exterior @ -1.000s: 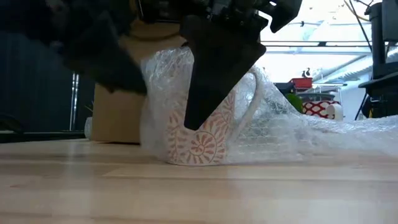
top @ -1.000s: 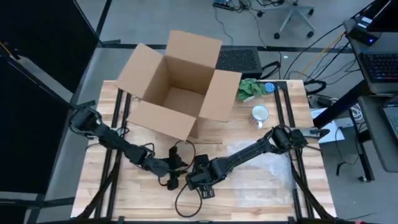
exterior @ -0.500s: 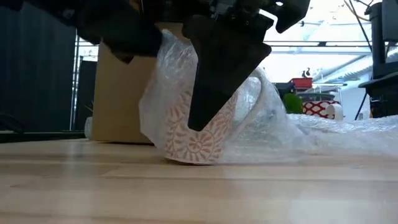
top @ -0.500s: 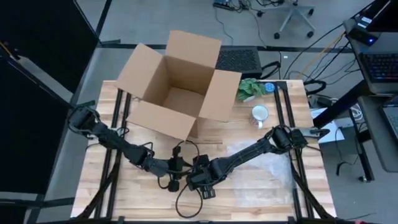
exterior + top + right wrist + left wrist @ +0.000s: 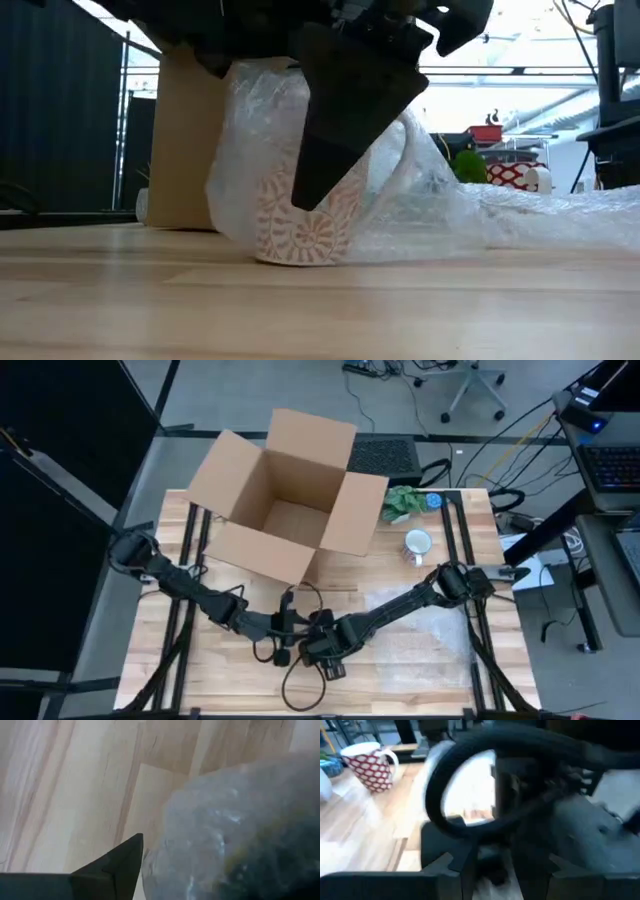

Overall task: Wrap mug
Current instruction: Wrap the yellow mug with bubble wrap

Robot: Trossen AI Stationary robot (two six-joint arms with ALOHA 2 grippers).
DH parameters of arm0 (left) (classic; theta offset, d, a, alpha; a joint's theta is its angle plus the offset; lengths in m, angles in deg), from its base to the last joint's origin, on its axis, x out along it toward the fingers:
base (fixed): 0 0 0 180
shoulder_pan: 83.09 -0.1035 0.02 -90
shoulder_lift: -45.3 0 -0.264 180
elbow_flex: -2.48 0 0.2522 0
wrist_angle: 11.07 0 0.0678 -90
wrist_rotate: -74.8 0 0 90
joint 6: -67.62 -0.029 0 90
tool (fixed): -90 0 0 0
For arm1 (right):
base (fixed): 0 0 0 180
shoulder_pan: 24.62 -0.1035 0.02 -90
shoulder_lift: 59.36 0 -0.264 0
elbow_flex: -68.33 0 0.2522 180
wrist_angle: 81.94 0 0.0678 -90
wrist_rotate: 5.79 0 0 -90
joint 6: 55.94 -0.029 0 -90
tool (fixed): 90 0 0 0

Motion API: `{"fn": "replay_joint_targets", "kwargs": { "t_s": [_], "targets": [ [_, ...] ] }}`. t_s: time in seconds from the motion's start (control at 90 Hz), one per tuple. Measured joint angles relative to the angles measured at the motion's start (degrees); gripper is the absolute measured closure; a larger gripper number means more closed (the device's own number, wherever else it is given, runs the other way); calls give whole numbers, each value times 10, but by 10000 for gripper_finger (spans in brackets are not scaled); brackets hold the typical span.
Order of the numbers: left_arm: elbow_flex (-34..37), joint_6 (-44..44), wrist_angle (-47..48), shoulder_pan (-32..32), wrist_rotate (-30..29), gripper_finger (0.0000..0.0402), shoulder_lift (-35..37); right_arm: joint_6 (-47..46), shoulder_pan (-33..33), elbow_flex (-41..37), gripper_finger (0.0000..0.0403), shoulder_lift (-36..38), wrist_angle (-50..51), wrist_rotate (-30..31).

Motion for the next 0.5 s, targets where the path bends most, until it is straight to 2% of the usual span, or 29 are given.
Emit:
{"fn": "replay_joint_targets", "kwargs": {
  "t_s": [0.156, 0.5],
  "targets": [
    [-1, 23, -18, -12, 44, 297, -35, 6, -2, -1, 188, 0, 7, 1],
    [-2, 40, 24, -11, 49, 297, -39, -5, 1, -4, 188, 29, 28, -12]
  ]
}}
